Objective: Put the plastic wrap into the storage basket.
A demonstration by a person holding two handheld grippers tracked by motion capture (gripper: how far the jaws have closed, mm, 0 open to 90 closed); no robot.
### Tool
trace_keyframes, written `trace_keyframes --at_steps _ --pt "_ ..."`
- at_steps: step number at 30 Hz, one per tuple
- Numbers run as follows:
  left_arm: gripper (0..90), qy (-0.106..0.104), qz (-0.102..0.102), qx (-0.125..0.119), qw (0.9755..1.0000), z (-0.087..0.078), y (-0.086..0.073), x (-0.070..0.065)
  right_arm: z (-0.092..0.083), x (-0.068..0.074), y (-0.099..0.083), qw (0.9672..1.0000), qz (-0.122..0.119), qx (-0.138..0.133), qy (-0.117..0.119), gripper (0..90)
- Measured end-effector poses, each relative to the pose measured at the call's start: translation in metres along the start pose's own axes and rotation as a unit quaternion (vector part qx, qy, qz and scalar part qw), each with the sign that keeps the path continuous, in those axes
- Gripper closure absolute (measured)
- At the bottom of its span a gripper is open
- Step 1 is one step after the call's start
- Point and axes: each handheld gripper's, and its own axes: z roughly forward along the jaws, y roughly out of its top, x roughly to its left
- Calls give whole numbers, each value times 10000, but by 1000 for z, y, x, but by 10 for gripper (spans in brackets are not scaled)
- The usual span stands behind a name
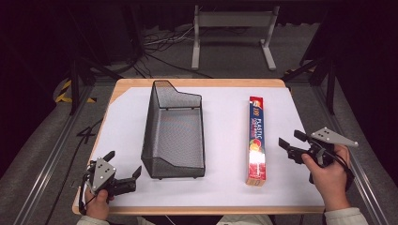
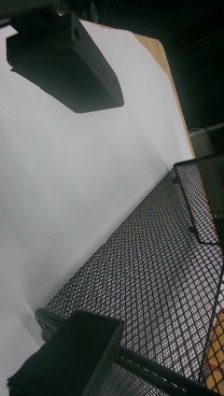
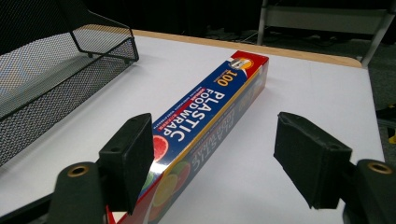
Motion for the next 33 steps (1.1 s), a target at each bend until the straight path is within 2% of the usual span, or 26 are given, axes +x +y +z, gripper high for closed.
trace_keyframes --at_steps 3,4,5,6,7,8,9,14,17,18,19,22,23,26,27,28,29,30,31,33 --pt "1 12 25 5 10000 0 0 0 2 1 4 10000 -62 38 13 320" --pt "1 15 24 5 10000 0 0 0 1 2 9 9995 -193 213 93 476" --pt "0 20 20 1 10000 0 0 0 0 3 11 9990 -286 338 104 553" --pt "0 18 21 1 10000 0 0 0 0 3 11 9990 -286 338 104 553" --pt "1 8 10 1 10000 0 0 0 -1 6 15 9977 -459 468 159 670" --pt "1 -1 7 4 10000 0 0 -1 -1 7 16 9972 -509 514 198 708" --pt "0 -1 7 4 10000 0 0 -1 -1 7 16 9972 -509 514 198 708" --pt "0 -1 14 4 10000 0 0 -1 -2 22 25 9941 -599 740 515 855" --pt "0 -6 15 9 10000 1 0 -1 -1 33 29 9904 -664 864 850 898" --pt "1 -6 15 9 10000 1 0 -1 -1 33 29 9904 -664 864 850 898" --pt "1 14 18 4 10000 0 0 -1 1 42 31 9874 -706 934 1067 900" --pt "1 18 8 15 10000 0 0 0 1 50 34 9848 -752 964 1236 900" --pt "1 19 6 19 10000 1 0 0 2 57 37 9812 -786 998 1453 900" --pt "0 15 17 19 10000 0 0 0 5 66 39 9744 -814 1050 1811 900" --pt "0 15 17 19 10000 0 0 0 5 66 39 9744 -814 1050 1811 900" --pt "1 23 31 -4 10000 0 0 0 7 70 39 9701 -836 1106 1994 900" --pt "1 23 29 -8 10000 0 0 0 8 72 40 9682 -838 1121 2075 900" --pt "0 23 29 -8 10000 0 0 0 8 72 40 9682 -838 1121 2075 900" --pt "0 23 21 -7 10000 0 0 0 9 76 40 9654 -859 1118 2193 900" --pt "0 29 36 2 10000 0 0 0 10 78 39 9642 -854 1133 2240 900"
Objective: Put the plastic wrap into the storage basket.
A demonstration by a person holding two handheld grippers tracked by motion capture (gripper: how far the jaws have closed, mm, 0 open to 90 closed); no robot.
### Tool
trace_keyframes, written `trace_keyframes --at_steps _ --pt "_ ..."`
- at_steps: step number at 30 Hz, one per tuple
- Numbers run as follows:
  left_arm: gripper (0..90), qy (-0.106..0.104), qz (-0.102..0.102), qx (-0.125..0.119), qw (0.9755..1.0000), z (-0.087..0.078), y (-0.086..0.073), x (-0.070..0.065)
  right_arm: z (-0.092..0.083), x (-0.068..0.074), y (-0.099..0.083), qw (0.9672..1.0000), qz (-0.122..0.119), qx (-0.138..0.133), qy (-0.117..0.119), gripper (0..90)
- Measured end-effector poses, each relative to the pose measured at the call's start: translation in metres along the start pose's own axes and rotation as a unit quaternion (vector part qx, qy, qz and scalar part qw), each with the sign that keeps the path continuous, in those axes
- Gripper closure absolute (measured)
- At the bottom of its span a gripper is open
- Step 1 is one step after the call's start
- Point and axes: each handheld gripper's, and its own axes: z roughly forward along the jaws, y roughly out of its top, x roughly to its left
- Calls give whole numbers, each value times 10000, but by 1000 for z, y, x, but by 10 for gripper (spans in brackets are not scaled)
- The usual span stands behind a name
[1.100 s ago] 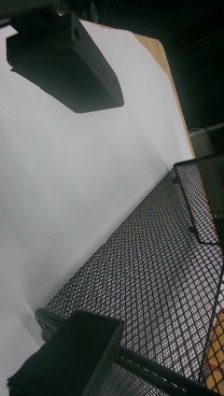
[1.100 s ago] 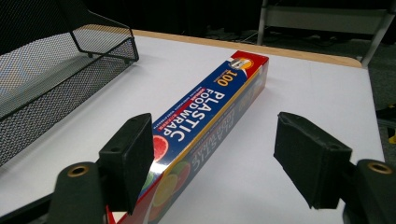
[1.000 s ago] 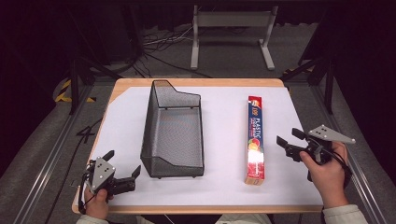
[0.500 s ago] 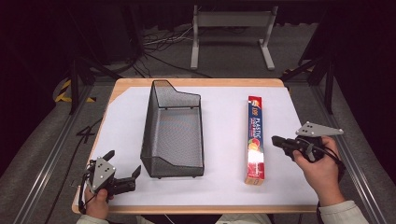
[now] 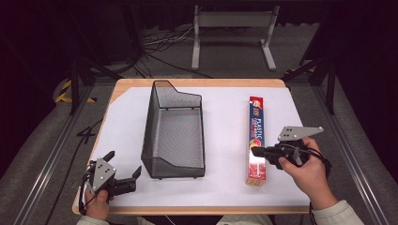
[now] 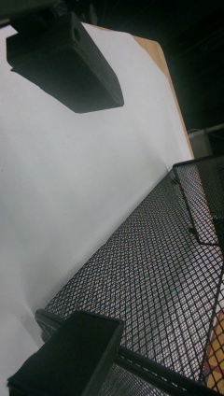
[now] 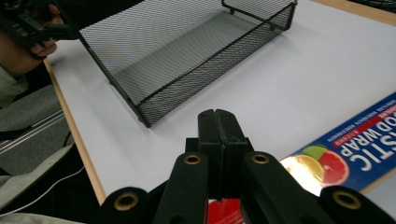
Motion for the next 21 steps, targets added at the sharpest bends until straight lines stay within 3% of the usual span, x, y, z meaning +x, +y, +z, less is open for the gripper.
trace_keyframes --at_steps 6,14,21 --pt "1 5 -5 -15 10000 -1 0 0 13 3 -1 9995 -44 198 240 900" --pt "1 14 -37 -37 10000 -1 0 1 33 3 -10 9977 -35 639 236 900" --pt "0 16 -42 -34 10000 -2 0 1 44 4 -14 9939 -167 1092 52 900"
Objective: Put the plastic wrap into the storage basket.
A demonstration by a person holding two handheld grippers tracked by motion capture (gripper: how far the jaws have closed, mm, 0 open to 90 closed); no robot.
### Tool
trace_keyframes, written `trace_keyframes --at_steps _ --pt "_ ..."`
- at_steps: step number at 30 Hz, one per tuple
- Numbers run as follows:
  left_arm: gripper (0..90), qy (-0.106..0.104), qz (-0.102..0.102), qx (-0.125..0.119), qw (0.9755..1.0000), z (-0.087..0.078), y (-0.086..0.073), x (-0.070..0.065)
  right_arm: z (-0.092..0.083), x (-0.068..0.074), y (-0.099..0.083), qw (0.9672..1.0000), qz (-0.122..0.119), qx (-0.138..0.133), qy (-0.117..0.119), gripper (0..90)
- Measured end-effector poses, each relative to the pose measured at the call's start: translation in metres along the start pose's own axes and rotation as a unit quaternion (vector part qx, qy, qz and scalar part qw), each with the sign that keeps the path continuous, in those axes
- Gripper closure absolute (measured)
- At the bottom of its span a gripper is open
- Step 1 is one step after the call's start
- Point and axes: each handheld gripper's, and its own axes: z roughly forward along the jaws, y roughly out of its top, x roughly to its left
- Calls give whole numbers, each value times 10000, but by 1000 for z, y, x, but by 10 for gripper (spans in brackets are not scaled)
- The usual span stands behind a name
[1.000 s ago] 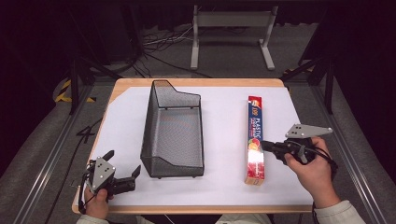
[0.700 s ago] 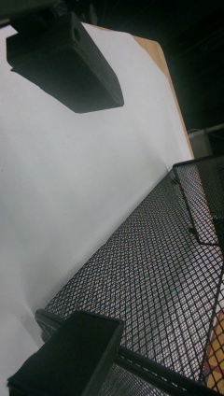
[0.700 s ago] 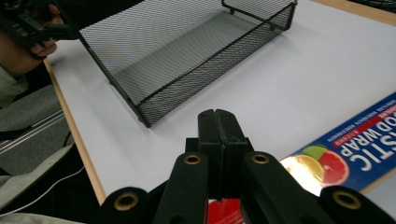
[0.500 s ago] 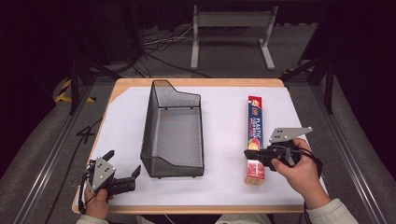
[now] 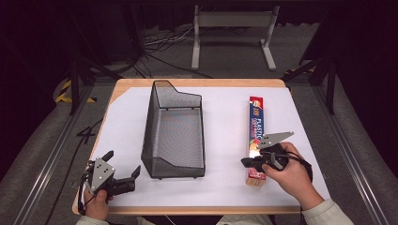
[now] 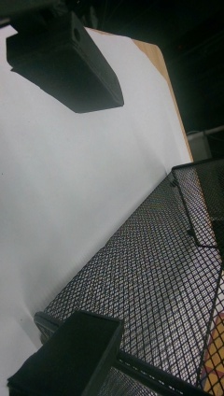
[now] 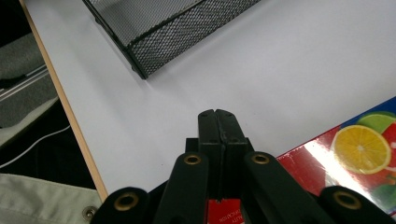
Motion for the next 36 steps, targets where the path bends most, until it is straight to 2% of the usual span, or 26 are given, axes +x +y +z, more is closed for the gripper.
trace_keyframes --at_steps 6,14,18,23,27,31,36 --pt "1 -7 11 7 10000 0 0 0 8 1 -2 9993 -111 352 -22 900" --pt "1 -11 22 10 10000 0 0 0 19 3 -2 9967 -245 771 -82 900" --pt "0 -14 23 15 10000 0 0 0 24 4 0 9962 -241 831 -74 900" --pt "1 -10 18 6 10000 0 0 0 34 3 0 9939 -279 1057 -105 900" --pt "0 -14 8 4 10000 0 0 0 35 3 -1 9936 -260 1094 -110 900" --pt "1 -16 33 3 10000 0 0 0 39 8 1 9911 -347 1265 -236 900" --pt "0 -4 12 1 10000 -1 0 1 39 9 0 9900 -336 1337 -314 900"
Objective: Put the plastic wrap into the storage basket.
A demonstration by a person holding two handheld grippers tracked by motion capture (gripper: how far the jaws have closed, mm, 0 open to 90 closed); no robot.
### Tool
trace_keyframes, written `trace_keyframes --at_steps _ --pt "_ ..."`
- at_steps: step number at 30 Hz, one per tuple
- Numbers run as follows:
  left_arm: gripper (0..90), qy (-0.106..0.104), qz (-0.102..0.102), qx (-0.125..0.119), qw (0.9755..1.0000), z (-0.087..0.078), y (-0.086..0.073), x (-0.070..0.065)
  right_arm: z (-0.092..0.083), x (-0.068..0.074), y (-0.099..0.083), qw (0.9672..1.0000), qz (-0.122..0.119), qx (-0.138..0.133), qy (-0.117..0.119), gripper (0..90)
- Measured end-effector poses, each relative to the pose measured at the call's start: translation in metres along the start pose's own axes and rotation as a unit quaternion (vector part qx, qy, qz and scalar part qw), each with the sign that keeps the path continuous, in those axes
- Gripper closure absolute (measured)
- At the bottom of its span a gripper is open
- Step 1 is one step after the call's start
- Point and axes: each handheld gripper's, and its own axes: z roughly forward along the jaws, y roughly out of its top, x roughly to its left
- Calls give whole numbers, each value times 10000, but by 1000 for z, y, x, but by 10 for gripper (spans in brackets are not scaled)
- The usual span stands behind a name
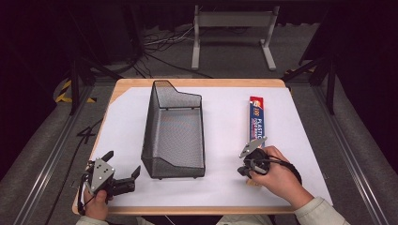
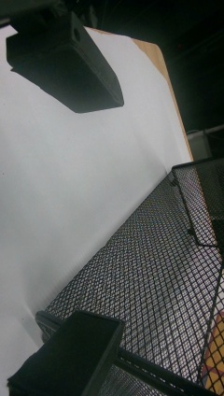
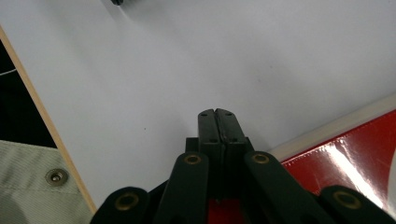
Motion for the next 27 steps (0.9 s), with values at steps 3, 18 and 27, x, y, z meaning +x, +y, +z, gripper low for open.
trace_keyframes --at_steps 3,18,27 --pt "0 3 2 -4 10000 -1 0 0 -2 -1 -2 10000 55 52 -5 900" --pt "1 7 3 5 10000 0 0 -1 -24 -18 -36 9971 499 499 -268 900" --pt "1 10 18 10 10000 0 0 0 -32 -28 -52 9947 889 427 -285 900"
